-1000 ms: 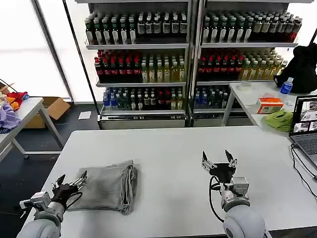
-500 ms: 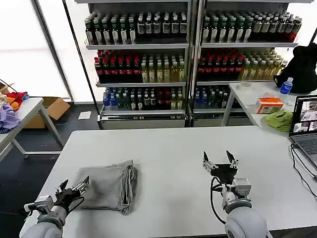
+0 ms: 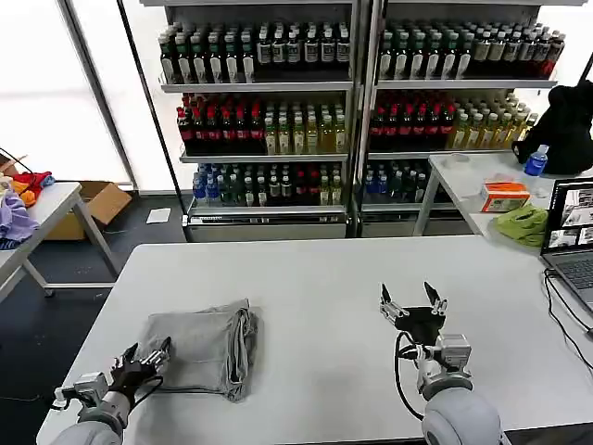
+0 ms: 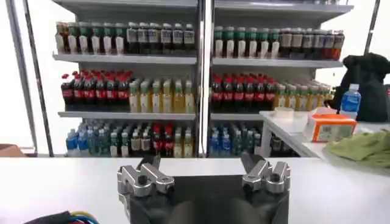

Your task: Fold and organize the clothes.

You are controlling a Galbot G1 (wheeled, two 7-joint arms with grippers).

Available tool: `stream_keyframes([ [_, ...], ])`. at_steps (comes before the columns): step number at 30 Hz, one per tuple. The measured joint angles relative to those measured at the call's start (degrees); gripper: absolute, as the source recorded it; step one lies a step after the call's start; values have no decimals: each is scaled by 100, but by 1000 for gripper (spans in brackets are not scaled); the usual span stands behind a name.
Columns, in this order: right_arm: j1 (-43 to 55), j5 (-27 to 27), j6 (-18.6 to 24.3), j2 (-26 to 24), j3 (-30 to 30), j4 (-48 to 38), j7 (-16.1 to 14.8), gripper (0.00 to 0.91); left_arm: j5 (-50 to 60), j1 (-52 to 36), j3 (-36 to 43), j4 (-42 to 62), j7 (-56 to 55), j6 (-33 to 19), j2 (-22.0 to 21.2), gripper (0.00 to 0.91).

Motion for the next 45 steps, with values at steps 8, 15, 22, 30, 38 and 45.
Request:
stream_keyframes([
  [8,-14,46,10,-48,66,31,-3,907,-23,19,-3,22,57,-4,-5,0],
  [15,-45,55,14,-19,32,-8,-6,907,-52,15,10,122,108,-66,-79,0],
  [22,47,29,-24,19,-52,-58,11,907,-53,-19,-41,104,96,-89,-173,0],
  [30,146,12,12,98,-169,-181,-8,907,-14,18,-218,-92,126,-9,-47,0],
  [38,301,6,-50,149,-265,-247,19,907,43,-42,-513,-226,169,11,274,0],
  [45,288,10,-33,135,-240,-261,13,907,50,-82,-1075,-70,242,-22,848,0],
])
